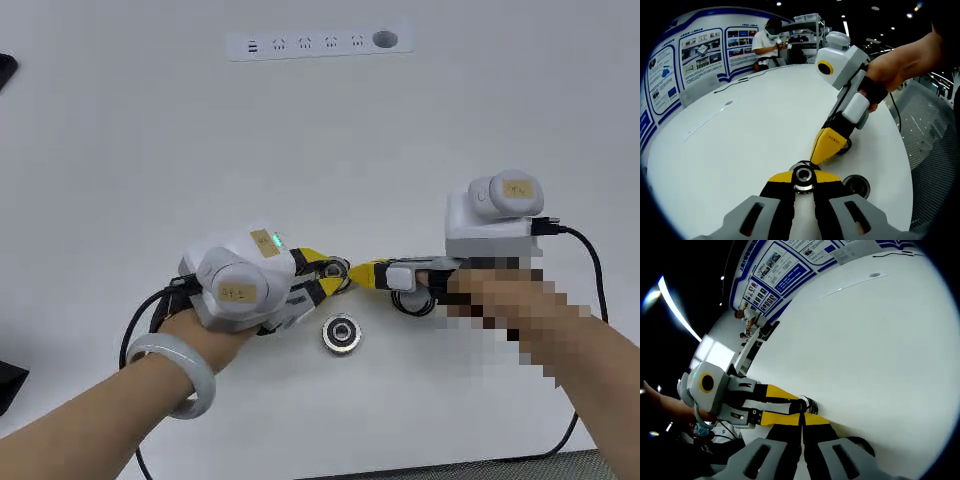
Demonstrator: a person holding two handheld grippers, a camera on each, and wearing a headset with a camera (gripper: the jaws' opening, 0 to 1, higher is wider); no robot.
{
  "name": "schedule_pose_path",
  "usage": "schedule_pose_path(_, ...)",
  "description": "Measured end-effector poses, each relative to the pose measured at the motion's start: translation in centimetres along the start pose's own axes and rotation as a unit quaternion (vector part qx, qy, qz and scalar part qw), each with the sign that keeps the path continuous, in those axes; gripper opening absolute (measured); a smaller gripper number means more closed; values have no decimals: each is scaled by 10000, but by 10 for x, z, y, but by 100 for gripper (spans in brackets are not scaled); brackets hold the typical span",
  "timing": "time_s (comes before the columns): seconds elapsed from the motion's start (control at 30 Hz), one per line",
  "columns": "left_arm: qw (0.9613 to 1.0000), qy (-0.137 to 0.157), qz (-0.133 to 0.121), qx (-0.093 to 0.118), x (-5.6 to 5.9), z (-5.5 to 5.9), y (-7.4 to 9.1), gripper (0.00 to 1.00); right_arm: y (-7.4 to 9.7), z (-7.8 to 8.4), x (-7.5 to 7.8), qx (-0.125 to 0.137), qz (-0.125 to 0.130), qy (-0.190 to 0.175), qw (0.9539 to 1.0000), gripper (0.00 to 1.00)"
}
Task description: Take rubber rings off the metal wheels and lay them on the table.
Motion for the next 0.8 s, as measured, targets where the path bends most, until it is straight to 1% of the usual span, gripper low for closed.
schedule_pose_path(0.2, 10000, -6, 4, 0, 0, 0, 0, 14, -1, -2, -2, 50, -44, 21, 10000, 2)
schedule_pose_path(0.43, 10000, -6, 0, -6, 0, 0, 0, 14, -3, -5, -9, 98, -156, 37, 9998, 2)
schedule_pose_path(0.5, 10000, -7, -1, -6, 0, 0, 0, 14, -2, -5, -9, 116, -157, 13, 9998, 2)
schedule_pose_path(0.53, 10000, -4, -1, -7, 0, 0, 0, 14, -1, -5, -10, 131, -198, -29, 9997, 2)
schedule_pose_path(0.57, 10000, -6, -2, -7, 0, 0, 0, 14, 0, -7, -14, 208, -300, -82, 9993, 2)
schedule_pose_path(0.6, 10000, -7, -2, -7, 0, 0, 0, 14, 0, -12, -19, 368, -407, -177, 9983, 2)
schedule_pose_path(0.63, 10000, -4, -1, -5, 0, 0, 0, 14, 2, -9, -16, 245, -274, -88, 9993, 2)
schedule_pose_path(0.67, 10000, -11, -1, -4, 0, 0, 0, 14, 2, -9, -14, 245, -203, 27, 9995, 2)
schedule_pose_path(0.7, 10000, -9, -1, -5, 0, 0, 0, 14, 0, -7, -13, 257, -260, -98, 9993, 2)
schedule_pose_path(0.8, 10000, -19, 0, -21, 0, 0, -1, 14, 0, -7, -10, 270, -217, -136, 9993, 2)
Point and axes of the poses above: the centre of the closed fingertips' face, and the gripper's own axes: y roughly backward along the fingers, x roughly to its right, z roughly out of its underside, the point moved 1 cm from there along y, roughly backward along the fingers, and after that the axes turned 9 degrees about y, right-handed, at the moved point
